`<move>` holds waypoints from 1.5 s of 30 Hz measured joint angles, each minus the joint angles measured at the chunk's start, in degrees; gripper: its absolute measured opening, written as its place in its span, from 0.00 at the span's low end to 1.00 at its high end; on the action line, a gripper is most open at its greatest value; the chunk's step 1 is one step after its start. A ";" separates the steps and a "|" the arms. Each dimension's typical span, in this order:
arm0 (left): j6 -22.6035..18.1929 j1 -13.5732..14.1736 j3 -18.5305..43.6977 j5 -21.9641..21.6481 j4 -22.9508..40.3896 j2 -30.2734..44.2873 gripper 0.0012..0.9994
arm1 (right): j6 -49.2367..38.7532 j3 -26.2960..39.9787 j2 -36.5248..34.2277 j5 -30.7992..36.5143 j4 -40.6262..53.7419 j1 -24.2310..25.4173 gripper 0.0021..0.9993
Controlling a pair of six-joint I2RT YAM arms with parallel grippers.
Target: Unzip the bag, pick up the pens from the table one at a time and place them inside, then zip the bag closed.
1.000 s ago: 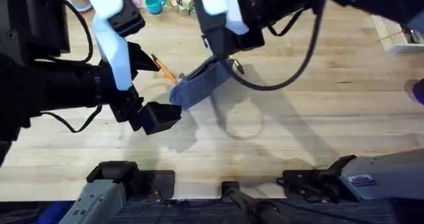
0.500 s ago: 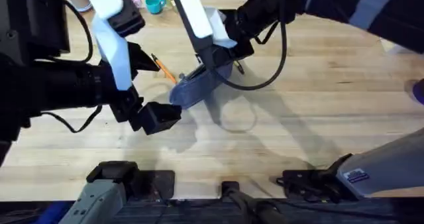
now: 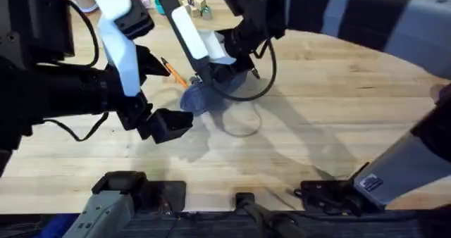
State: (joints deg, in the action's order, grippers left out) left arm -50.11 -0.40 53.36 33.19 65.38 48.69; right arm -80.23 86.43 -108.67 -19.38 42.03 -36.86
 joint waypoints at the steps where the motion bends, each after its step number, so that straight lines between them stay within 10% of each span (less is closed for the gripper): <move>1: 0.00 0.00 0.00 0.00 0.00 0.00 0.99 | 0.00 0.00 -0.70 0.01 -0.35 -0.04 0.03; 8: 0.02 0.00 0.00 0.00 0.00 0.00 0.99 | 0.01 0.00 -3.07 0.04 -0.96 -0.63 0.08; 15: 0.00 0.00 0.00 0.00 0.00 0.00 0.99 | -0.36 0.22 -3.06 0.24 -0.44 -0.63 0.98; 30: 0.00 0.00 0.00 0.00 0.00 0.00 0.99 | 1.14 0.31 -1.66 0.28 3.94 -0.63 1.00; 45: 0.00 0.00 0.00 0.00 0.00 0.00 0.99 | 28.05 0.31 14.62 0.00 0.76 5.45 1.00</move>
State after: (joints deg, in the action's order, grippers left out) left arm -50.11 -0.40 53.36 33.19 65.39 48.69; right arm -52.17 86.74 -94.06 -19.38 42.79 -31.41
